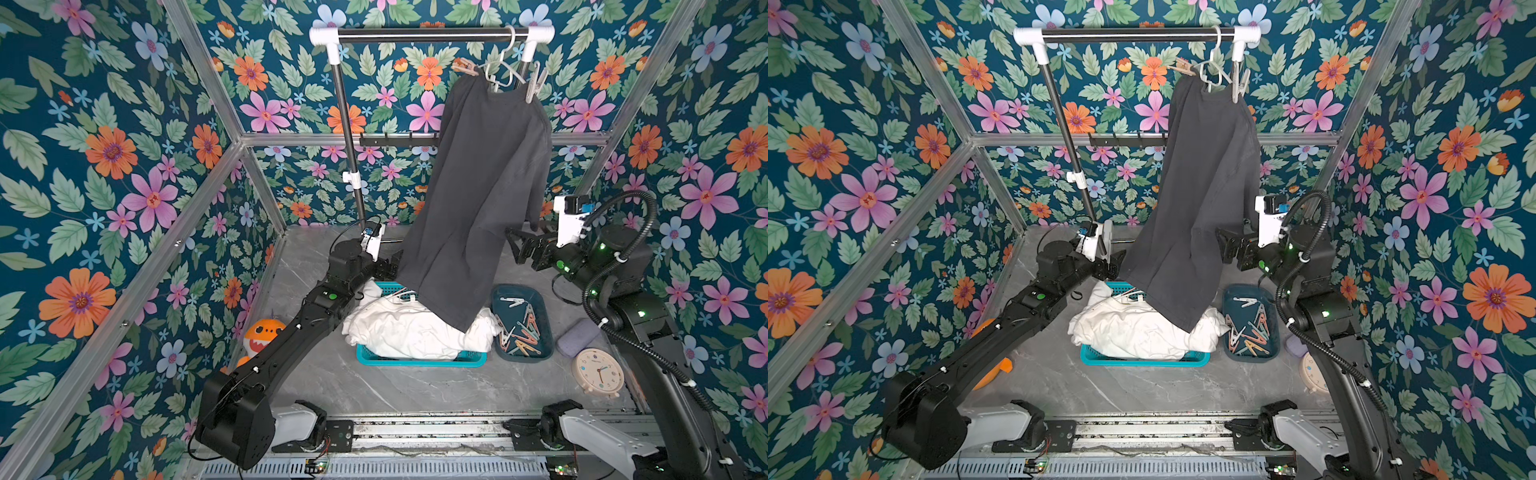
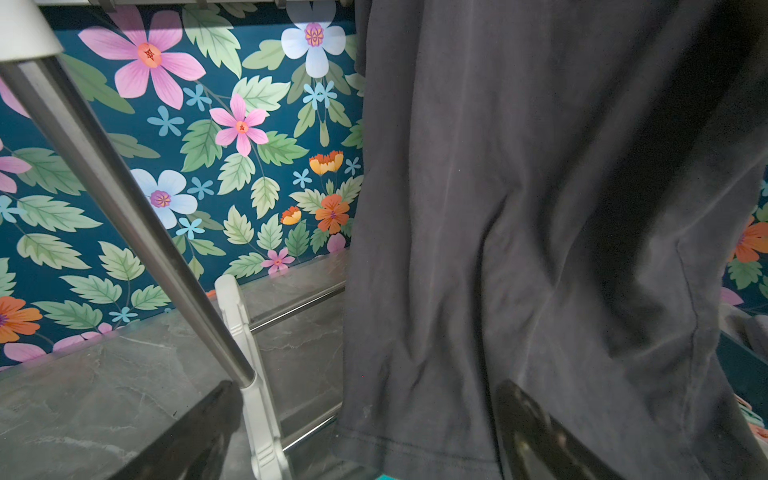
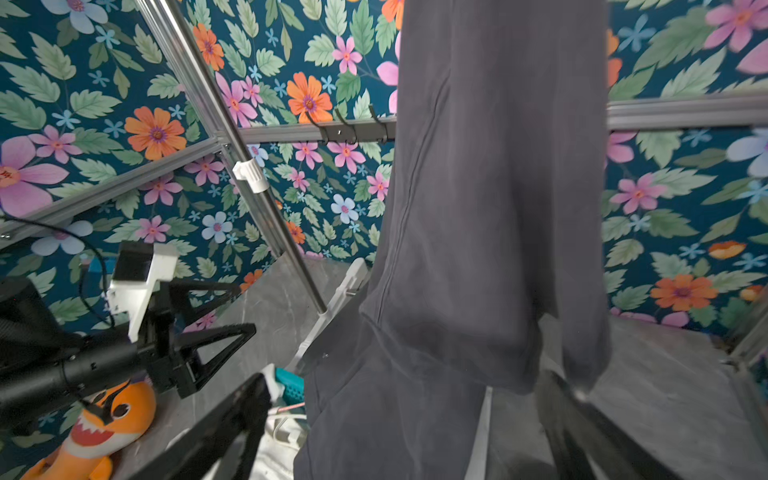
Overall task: Use clothespins to secure the t-shirt on both sides of the hanger
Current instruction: Hang the hanger on the clothesline.
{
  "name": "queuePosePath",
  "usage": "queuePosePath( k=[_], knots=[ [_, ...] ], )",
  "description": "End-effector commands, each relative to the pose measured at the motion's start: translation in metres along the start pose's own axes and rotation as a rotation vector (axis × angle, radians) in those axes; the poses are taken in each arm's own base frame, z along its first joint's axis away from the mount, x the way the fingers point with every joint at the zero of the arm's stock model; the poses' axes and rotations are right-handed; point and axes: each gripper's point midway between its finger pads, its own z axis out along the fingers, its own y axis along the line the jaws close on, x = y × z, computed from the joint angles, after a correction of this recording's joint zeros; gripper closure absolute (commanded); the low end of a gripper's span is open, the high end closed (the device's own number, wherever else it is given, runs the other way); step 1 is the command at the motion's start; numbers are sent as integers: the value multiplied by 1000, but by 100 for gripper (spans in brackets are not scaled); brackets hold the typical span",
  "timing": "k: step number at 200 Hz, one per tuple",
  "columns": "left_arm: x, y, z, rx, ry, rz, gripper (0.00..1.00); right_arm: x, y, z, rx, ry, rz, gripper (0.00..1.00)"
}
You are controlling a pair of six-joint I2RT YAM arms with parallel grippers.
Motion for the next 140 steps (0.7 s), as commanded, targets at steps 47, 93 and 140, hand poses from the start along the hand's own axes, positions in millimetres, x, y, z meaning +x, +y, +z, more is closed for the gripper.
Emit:
queuePosePath(
  k=[47,93,140],
  knots=[
    [8,4,-2,-25,7,-17,0,80,38,24,-245,114,122,1],
    [15,4,-6,-28,20,-31,0,129,60,76,-307,205,72,1],
    [28,6,-12,-40,34,-34,0,154,40,139,-226,268,21,2]
  ],
)
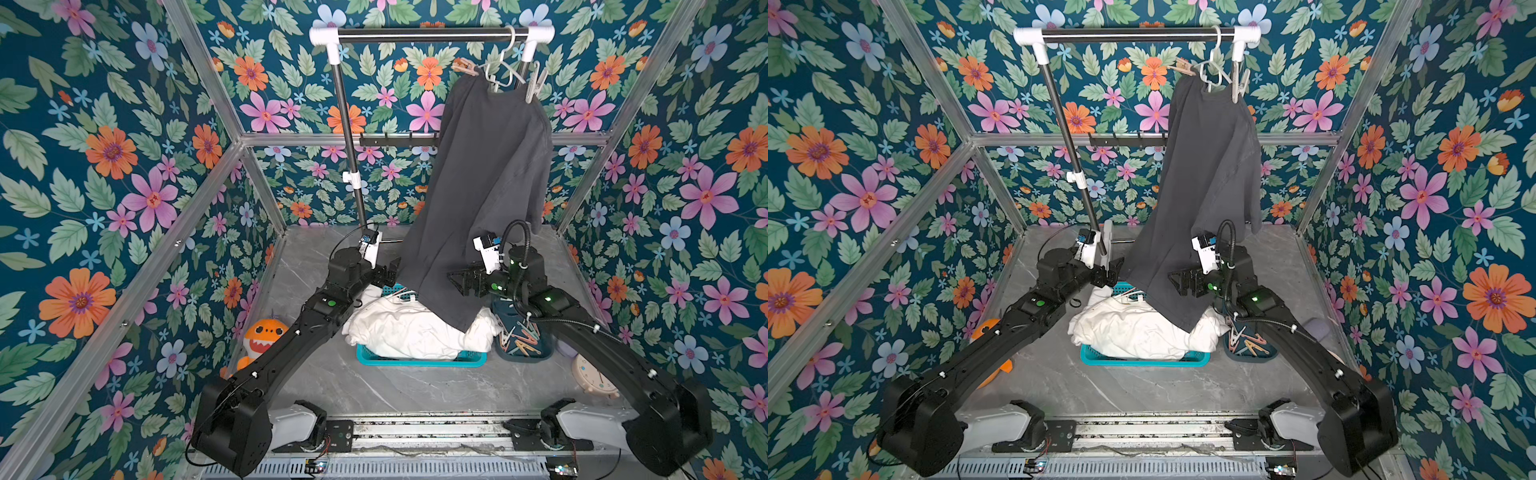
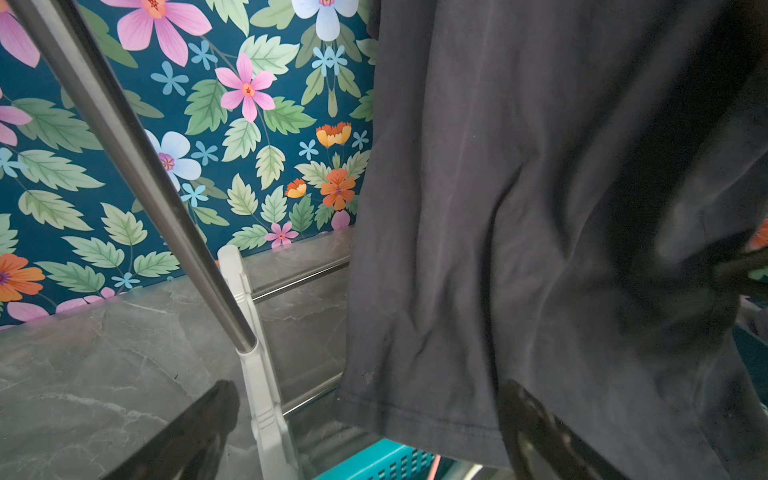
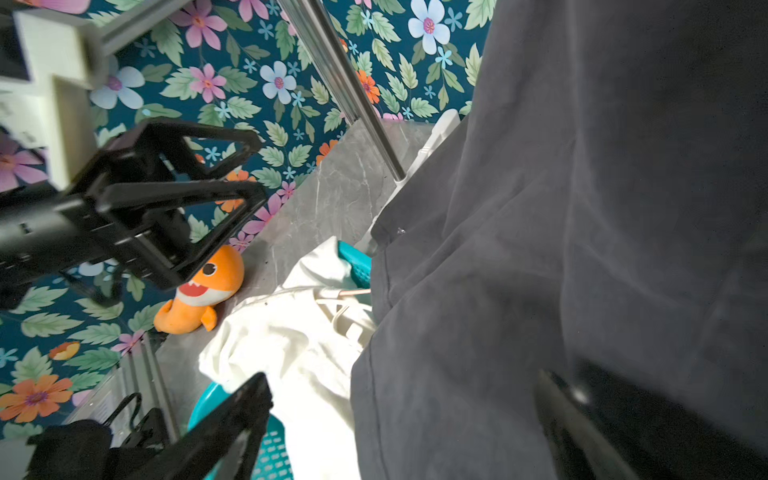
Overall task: Use clothespins to secure the t-shirt on both sides of the hanger
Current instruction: Hang the hanger on the clothesline.
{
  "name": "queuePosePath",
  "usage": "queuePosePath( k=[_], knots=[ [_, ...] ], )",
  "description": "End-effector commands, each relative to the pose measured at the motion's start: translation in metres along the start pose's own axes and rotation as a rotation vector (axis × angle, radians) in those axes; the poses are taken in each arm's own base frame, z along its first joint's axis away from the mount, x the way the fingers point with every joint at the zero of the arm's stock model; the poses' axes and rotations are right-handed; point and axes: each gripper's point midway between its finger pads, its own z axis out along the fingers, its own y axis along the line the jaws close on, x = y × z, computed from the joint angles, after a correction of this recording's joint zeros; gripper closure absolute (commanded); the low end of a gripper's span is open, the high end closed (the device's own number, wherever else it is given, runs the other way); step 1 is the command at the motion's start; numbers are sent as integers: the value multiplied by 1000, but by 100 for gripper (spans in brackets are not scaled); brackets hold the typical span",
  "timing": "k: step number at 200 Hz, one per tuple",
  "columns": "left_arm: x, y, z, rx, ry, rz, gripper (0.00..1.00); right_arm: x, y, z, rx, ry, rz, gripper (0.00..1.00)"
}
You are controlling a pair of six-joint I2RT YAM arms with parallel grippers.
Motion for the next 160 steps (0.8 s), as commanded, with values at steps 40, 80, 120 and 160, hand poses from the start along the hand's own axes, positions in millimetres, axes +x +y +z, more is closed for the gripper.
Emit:
queuePosePath(
  k=[40,80,120,160],
  knots=[
    [3,2,-3,-13,0,-4,0,-29,-49,53,184,-8,-109,1],
    [4,2,-3,-13,-1,1,0,-51,-101,68,299,-17,-82,1],
    [6,2,0,-16,6,7,0,-87,-141,76,405,-35,-114,1],
    [12,4,5,-26,24,-3,0,-121,-157,81,456,-95,-142,0]
  ],
)
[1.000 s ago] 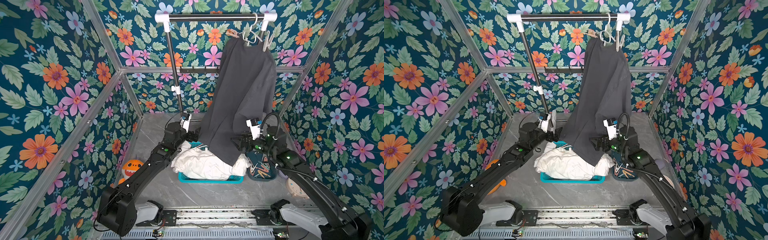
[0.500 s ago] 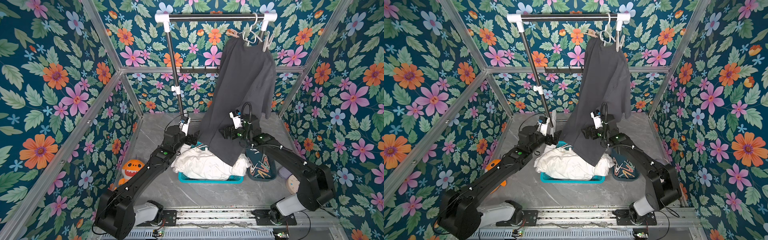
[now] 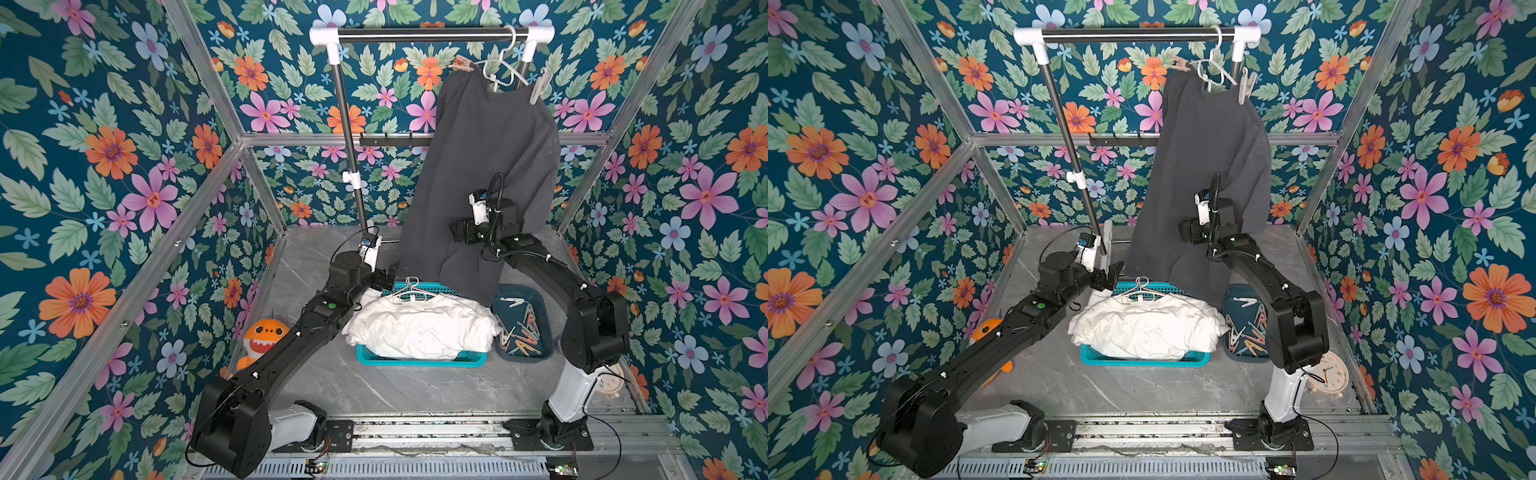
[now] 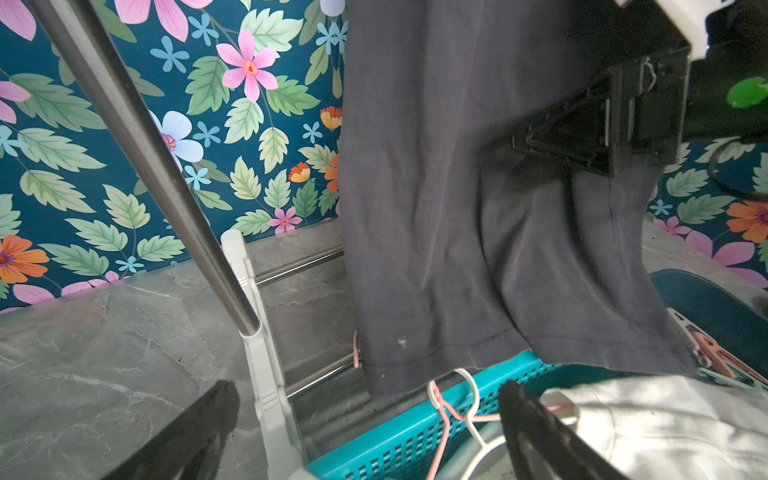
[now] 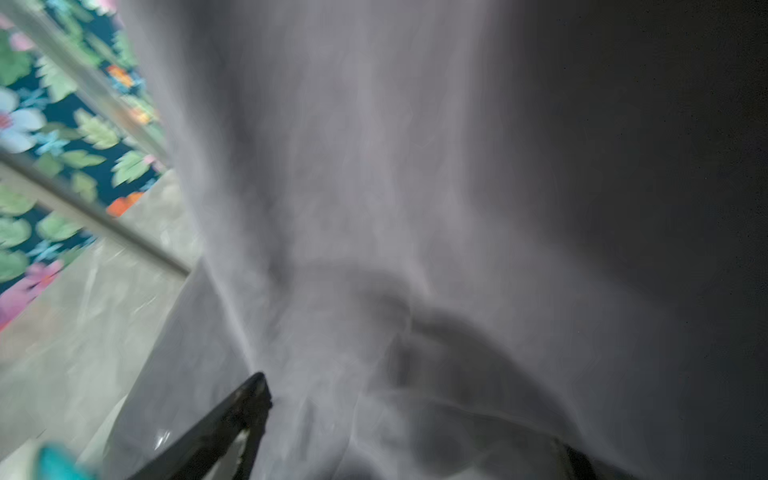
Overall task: Use clothespins to secure the t-shirt on both sides of the hanger
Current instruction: Hang the hanger on the clothesline, then pick up the hanger from the basket.
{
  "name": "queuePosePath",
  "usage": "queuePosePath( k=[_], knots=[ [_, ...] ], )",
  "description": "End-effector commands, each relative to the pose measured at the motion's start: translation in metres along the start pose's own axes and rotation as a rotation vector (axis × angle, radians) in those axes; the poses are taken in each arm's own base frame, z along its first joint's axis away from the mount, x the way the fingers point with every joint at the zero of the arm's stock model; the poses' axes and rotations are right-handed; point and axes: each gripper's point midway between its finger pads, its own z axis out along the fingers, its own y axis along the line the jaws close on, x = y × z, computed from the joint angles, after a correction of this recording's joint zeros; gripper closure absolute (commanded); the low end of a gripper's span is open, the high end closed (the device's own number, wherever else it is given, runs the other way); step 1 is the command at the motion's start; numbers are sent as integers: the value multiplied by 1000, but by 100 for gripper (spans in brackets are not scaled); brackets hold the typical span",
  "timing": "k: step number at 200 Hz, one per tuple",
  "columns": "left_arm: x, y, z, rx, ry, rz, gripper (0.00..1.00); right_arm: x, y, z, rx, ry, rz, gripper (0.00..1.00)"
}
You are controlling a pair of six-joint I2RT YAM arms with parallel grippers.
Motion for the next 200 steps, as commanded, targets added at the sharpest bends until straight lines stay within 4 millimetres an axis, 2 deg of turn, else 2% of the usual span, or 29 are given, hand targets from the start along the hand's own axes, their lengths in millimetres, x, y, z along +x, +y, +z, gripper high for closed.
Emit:
queuePosePath(
  k=[1,24,47,78,97,100,106,120,165,200],
  knots=[
    [0,1,3,-8,-2,-4,0,-19,-9,5,45,-40,-37,0],
    [3,2,7,-12,14,-17,0,-19,-4,8,17,-11,-45,0],
    [6,3,11,-18,22,-25,0,-14,2,1,-17,-19,-26,0],
    [9,3,8,-16,26,-29,0,-3,31,-31,-164,-20,-27,1],
    [14,7,6,-41,44,-36,0,12,50,-53,-258,1,-24,1],
    [14,7,6,-43,46,-36,0,6,54,-65,-279,-17,-24,1],
    [16,7,5,-44,55,-36,0,9,61,-75,-317,-15,-15,1],
    [20,9,3,-48,73,-42,0,22,75,-94,-400,5,-14,1],
    [30,5,-5,-30,120,-50,0,68,101,-143,-548,140,39,6],
    [32,2,-12,-13,132,-49,1,110,109,-168,-607,257,129,10]
  ],
)
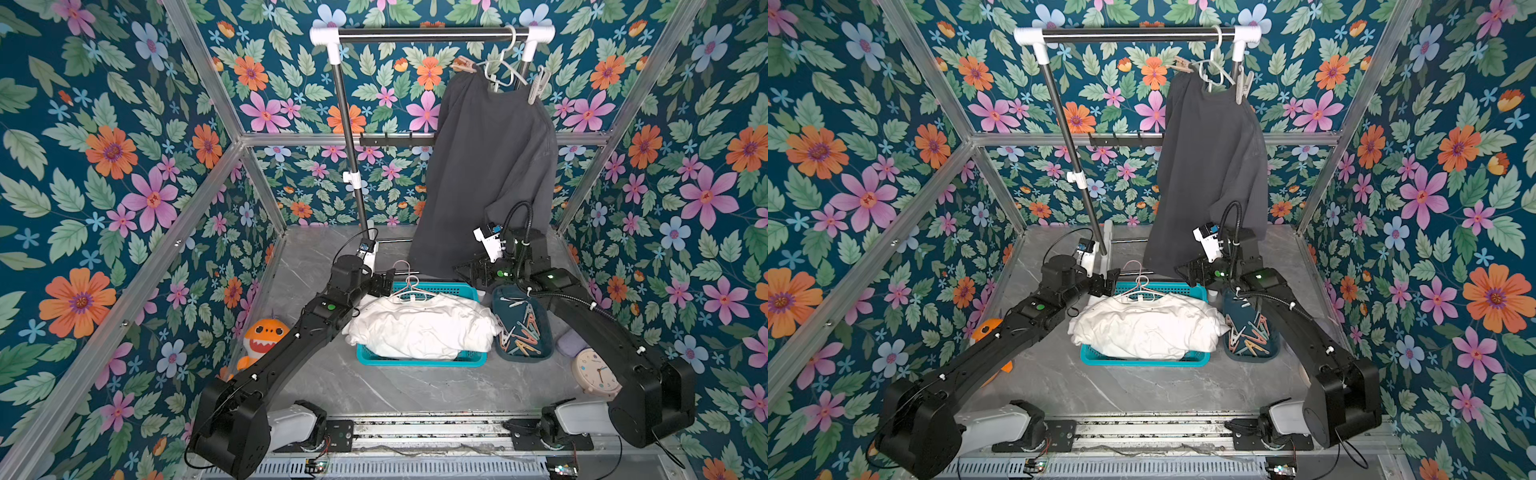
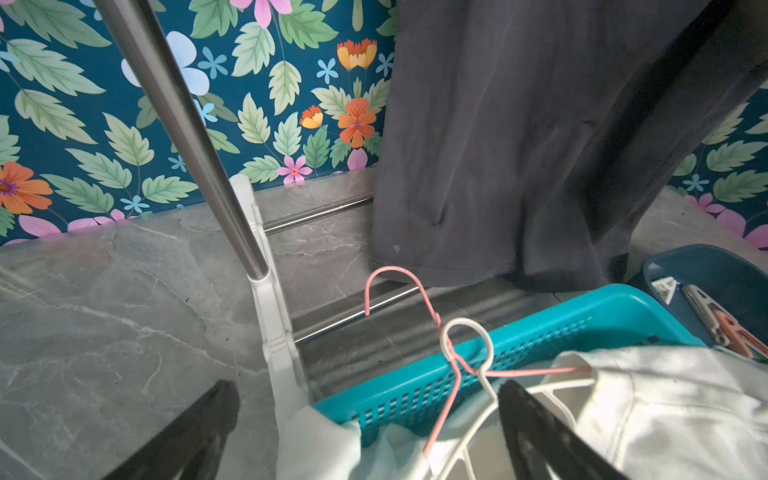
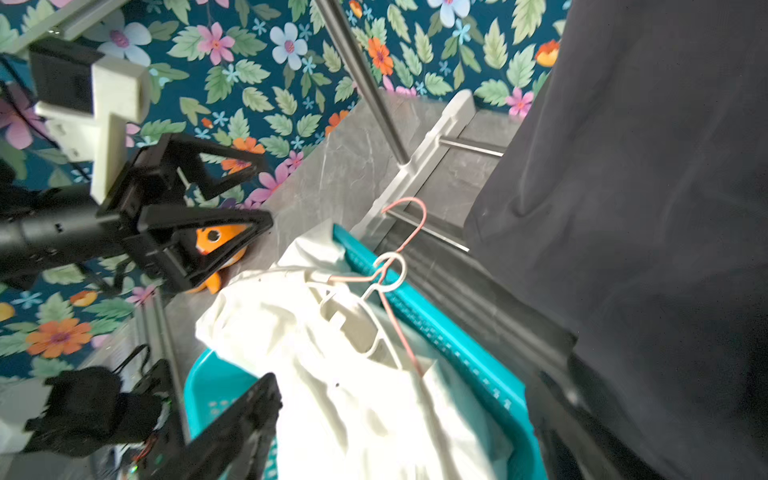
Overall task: Use clothespins to secure the t-shirt on both sides of the hanger
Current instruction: Pick up the hanger from the basket.
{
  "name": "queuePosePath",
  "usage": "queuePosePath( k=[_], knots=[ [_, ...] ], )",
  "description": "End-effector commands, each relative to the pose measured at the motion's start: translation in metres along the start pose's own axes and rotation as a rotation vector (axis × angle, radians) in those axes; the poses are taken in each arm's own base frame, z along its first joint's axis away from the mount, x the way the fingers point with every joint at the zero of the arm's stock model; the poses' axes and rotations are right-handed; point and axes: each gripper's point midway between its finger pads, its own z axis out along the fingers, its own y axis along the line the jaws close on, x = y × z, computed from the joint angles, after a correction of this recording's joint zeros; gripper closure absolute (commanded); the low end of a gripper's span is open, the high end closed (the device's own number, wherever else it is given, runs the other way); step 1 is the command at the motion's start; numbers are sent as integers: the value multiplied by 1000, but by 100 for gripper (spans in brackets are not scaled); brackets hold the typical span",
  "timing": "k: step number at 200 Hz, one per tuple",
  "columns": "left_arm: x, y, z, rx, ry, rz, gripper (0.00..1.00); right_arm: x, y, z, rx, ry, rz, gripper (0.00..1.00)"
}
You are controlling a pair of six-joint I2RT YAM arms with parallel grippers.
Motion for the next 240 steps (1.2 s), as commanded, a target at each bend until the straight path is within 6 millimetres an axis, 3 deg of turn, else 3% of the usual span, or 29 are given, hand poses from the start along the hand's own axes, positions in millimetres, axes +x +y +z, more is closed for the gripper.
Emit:
queuePosePath(
  k=[1,46,81,131,181,240],
  knots=[
    [4,-4,-4,22,21,-3,1,32,17,-6,-90,83,89,10],
    [15,-10,-4,61,60,-31,1,82,16,0,-123,180,193,18],
    [31,-12,-6,72,103,-51,3,101,3,11,-101,201,212,19],
    [42,-16,-12,101,138,-69,3,101,-6,37,-164,226,223,22],
    [40,-12,-13,76,134,-62,3,90,-3,44,-206,225,209,24],
    [32,-9,-12,55,152,-30,3,109,-2,57,-272,311,266,25]
  ],
)
